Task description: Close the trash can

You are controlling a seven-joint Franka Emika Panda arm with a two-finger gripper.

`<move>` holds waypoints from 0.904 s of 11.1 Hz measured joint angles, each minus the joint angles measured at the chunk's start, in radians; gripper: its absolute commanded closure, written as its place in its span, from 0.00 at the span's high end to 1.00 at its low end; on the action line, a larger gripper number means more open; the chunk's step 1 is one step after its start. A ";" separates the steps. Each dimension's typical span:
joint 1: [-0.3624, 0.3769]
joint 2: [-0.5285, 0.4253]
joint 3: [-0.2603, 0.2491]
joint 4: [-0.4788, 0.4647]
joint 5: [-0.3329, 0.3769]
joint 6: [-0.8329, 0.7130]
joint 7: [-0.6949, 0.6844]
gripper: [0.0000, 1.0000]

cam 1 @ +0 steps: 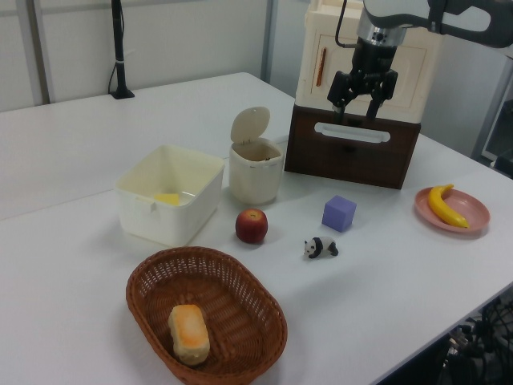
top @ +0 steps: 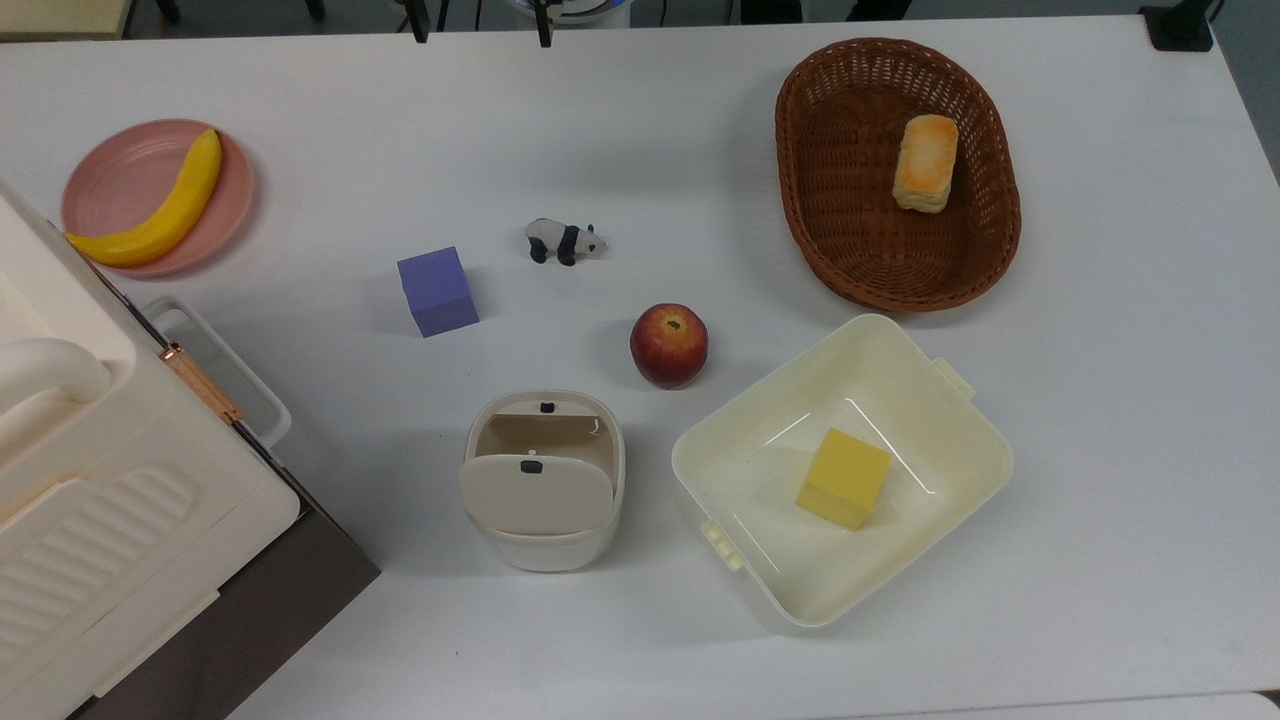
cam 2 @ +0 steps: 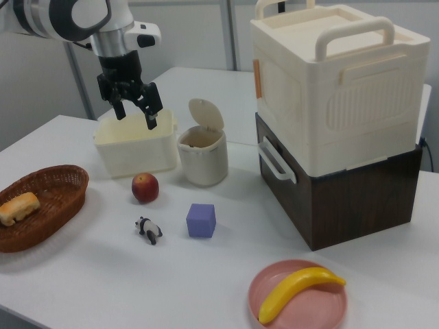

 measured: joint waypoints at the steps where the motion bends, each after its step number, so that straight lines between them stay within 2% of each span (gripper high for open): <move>1: 0.000 0.000 0.000 0.000 0.000 0.000 0.000 1.00; 4: 0.000 0.000 0.000 0.000 0.001 0.000 0.001 1.00; 5: 0.001 0.000 0.000 0.000 0.001 0.000 0.001 0.85; 7: 0.004 0.000 0.002 -0.001 0.002 0.000 0.001 0.10; 8: 0.004 0.000 0.003 -0.001 0.006 0.000 0.001 0.00; 10: 0.003 0.000 0.002 -0.001 0.044 0.000 -0.001 0.00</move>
